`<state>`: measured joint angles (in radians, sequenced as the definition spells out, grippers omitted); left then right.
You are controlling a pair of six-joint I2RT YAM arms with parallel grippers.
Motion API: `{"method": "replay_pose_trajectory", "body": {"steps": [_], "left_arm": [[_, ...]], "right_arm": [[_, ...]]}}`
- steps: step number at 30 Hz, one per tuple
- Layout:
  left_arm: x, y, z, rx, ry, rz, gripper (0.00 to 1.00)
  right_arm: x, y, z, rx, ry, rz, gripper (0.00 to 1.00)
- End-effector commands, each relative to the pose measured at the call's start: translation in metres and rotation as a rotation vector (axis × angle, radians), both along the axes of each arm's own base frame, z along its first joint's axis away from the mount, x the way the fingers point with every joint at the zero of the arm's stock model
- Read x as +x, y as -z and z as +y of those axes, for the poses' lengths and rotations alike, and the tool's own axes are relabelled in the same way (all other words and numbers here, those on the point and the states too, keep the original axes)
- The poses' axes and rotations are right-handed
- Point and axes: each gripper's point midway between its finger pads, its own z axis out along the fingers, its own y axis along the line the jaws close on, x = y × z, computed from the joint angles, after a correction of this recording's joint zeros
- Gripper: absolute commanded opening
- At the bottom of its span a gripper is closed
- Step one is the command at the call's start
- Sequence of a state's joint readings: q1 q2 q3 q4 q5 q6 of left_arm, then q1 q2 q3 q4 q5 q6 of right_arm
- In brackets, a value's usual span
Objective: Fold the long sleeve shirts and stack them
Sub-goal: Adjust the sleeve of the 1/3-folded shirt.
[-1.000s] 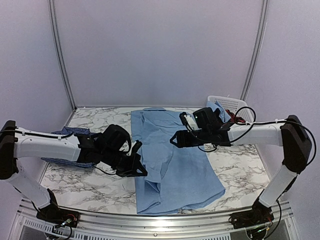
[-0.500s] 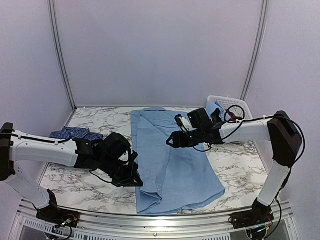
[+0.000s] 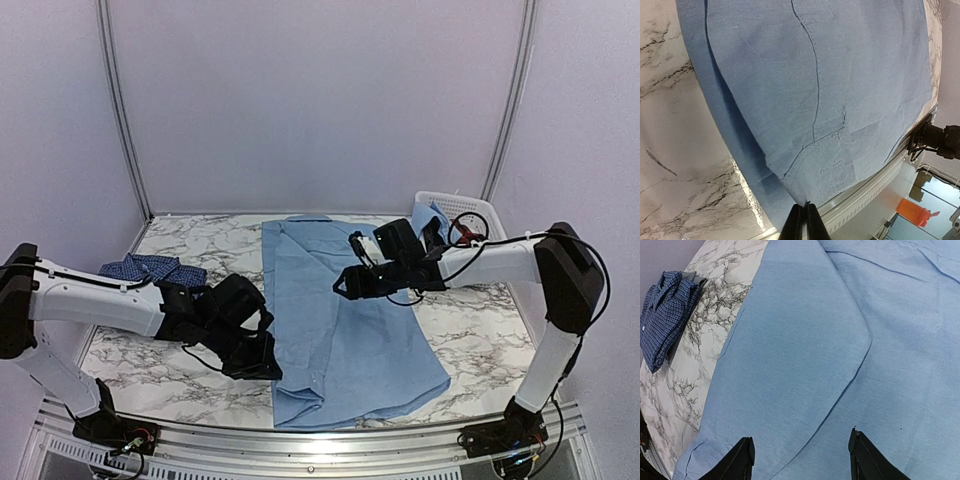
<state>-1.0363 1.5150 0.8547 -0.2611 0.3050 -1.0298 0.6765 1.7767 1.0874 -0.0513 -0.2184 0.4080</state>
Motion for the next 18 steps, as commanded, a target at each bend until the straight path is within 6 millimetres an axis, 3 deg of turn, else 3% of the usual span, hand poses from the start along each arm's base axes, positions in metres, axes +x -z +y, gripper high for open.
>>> {"method": "replay_pose_trajectory", "body": {"steps": [1,6,9,13,18], "left_arm": [[-0.012,0.025,0.012,0.076,0.036,0.018,0.12],[-0.013,0.037,0.012,0.102,0.066,0.001,0.12],[-0.012,0.038,0.003,0.085,0.084,-0.004,0.03],[-0.014,0.028,-0.009,0.048,0.107,-0.011,0.00],[-0.019,0.012,-0.019,-0.015,0.114,0.000,0.00]], "right_arm": [[-0.007,-0.008,0.008,-0.043,-0.020,-0.046,0.60],[-0.040,-0.017,0.035,-0.042,-0.092,-0.070,0.57],[-0.064,-0.019,0.051,-0.041,-0.137,-0.068,0.52],[-0.091,-0.019,0.063,-0.058,-0.180,-0.071,0.47],[-0.114,-0.011,0.063,-0.096,-0.195,-0.055,0.45]]}}
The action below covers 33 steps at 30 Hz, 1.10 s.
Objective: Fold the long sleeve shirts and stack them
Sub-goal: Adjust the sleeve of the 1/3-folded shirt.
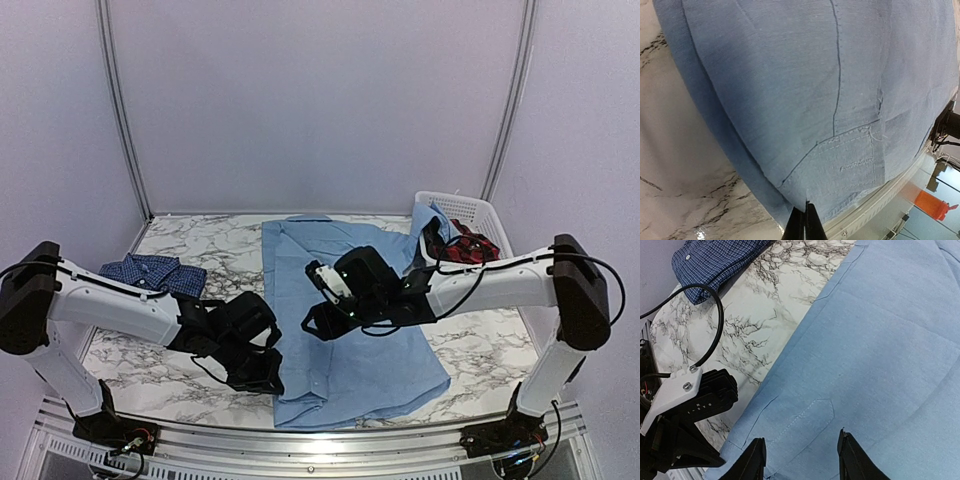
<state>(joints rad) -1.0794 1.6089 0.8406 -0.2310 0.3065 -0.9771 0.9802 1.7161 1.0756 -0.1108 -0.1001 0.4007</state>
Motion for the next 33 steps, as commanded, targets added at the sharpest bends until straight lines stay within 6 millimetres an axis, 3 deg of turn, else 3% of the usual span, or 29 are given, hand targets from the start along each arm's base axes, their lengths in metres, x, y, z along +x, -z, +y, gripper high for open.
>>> {"method": "replay_pose_trajectory", "body": {"steps": [1,8,14,19,22,25,28,33], "left_arm": [[-0.003,-0.020,-0.016,-0.084,0.029,-0.001,0.00],[-0.008,-0.005,-0.008,-0.056,0.028,0.011,0.01],[-0.004,-0.013,0.000,-0.055,0.010,-0.026,0.24],[0.014,-0.025,0.013,-0.023,-0.016,-0.100,0.31],[0.041,-0.030,0.032,0.004,-0.079,-0.141,0.36],[0.081,-0.036,0.051,0.011,-0.141,-0.205,0.44],[0.132,-0.045,0.062,0.016,-0.186,-0.285,0.44],[0.219,-0.080,0.053,-0.045,-0.233,-0.446,0.43]], "right_arm": [[-0.015,0.002,-0.007,-0.039,0.025,0.001,0.45],[-0.049,0.041,-0.002,-0.122,-0.015,0.043,0.42],[-0.070,0.079,-0.014,-0.233,-0.028,0.048,0.43],[-0.076,0.090,-0.025,-0.287,-0.040,0.053,0.48],[-0.077,0.092,-0.027,-0.316,-0.053,0.048,0.50],[-0.073,0.088,-0.034,-0.346,-0.035,0.030,0.51],[-0.063,0.063,-0.033,-0.311,-0.001,-0.018,0.55],[-0.029,0.020,-0.029,-0.249,0.073,-0.082,0.55]]}}
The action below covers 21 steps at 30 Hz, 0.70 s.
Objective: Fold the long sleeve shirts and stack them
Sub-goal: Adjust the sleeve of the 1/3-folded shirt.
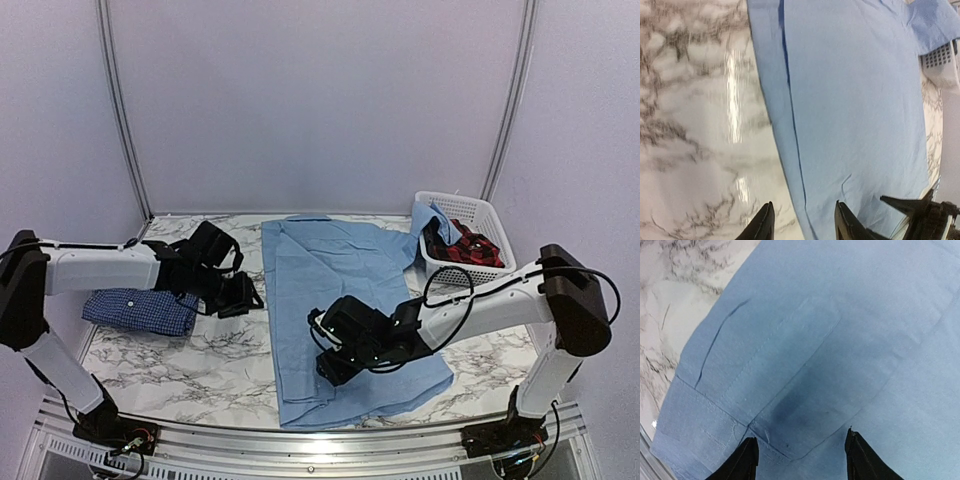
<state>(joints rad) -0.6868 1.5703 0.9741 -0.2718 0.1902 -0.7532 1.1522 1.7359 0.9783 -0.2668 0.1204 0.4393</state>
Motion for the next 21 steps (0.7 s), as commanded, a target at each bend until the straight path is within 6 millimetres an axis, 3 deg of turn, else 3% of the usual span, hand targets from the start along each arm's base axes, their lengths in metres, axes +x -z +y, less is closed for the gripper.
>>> {"method": "replay_pose_trajectory", "body": {"steps": [1,7,12,13,14,16,21], "left_arm": [[0.075,-0.035,-0.011,-0.001,0.020,-0.198,0.43],[0.182,-0.051,-0.011,0.071,-0.072,-0.342,0.38],[0.256,-0.045,-0.022,0.101,-0.120,-0.422,0.36],[0.269,-0.033,-0.023,0.117,-0.129,-0.425,0.36],[0.280,-0.040,-0.025,0.111,-0.140,-0.450,0.36],[0.298,-0.025,-0.028,0.122,-0.151,-0.453,0.36],[0.325,-0.014,-0.030,0.078,-0.181,-0.455,0.36]], "right_arm": [[0.041,-0.056,0.005,0.082,0.076,-0.102,0.55],[0.088,-0.078,0.013,0.194,0.133,-0.118,0.52],[0.143,-0.088,-0.001,0.267,0.240,-0.139,0.49],[0.155,-0.090,-0.007,0.290,0.263,-0.145,0.50],[0.165,-0.091,-0.012,0.314,0.277,-0.142,0.51],[0.181,-0.092,-0.018,0.357,0.291,-0.120,0.54],[0.211,-0.077,-0.024,0.432,0.298,-0.043,0.59]]}}
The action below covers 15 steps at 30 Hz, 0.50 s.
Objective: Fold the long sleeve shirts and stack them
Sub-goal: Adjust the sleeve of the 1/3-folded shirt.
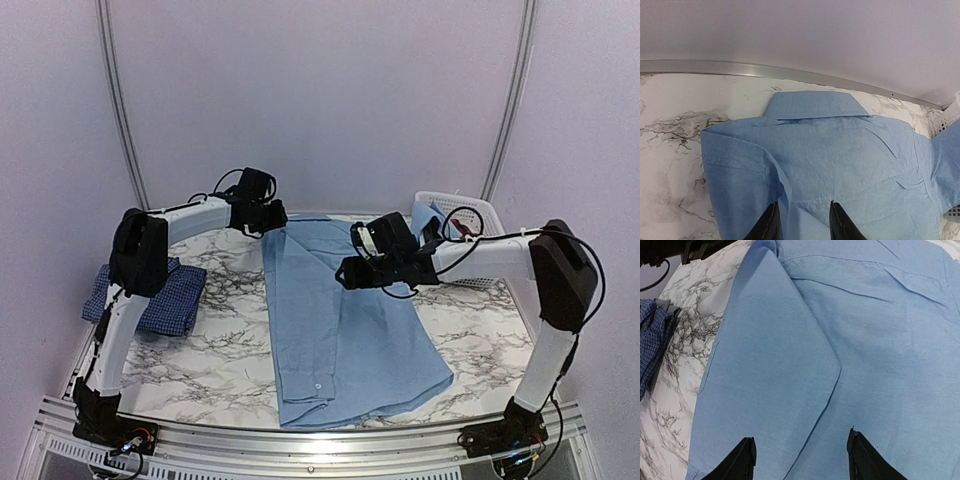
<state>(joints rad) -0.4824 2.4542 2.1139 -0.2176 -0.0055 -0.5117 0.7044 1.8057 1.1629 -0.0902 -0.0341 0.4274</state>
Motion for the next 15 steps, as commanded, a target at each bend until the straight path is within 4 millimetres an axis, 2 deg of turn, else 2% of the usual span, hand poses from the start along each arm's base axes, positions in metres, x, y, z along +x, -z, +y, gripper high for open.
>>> {"method": "replay_pose_trajectory", "body": {"steps": [1,5,15], "left_arm": [[0.019,0.005,0.006,-0.010,-0.024,-0.005,0.36],[0.024,0.018,0.002,-0.061,-0.011,0.022,0.35],[0.033,0.029,0.007,-0.141,-0.028,0.044,0.22]], "right_arm": [[0.028,-0.008,0.018,0.155,-0.048,0.015,0.60],[0.049,0.005,0.018,0.218,-0.049,0.052,0.60],[0.066,0.030,0.032,0.237,-0.063,0.112,0.58]]}}
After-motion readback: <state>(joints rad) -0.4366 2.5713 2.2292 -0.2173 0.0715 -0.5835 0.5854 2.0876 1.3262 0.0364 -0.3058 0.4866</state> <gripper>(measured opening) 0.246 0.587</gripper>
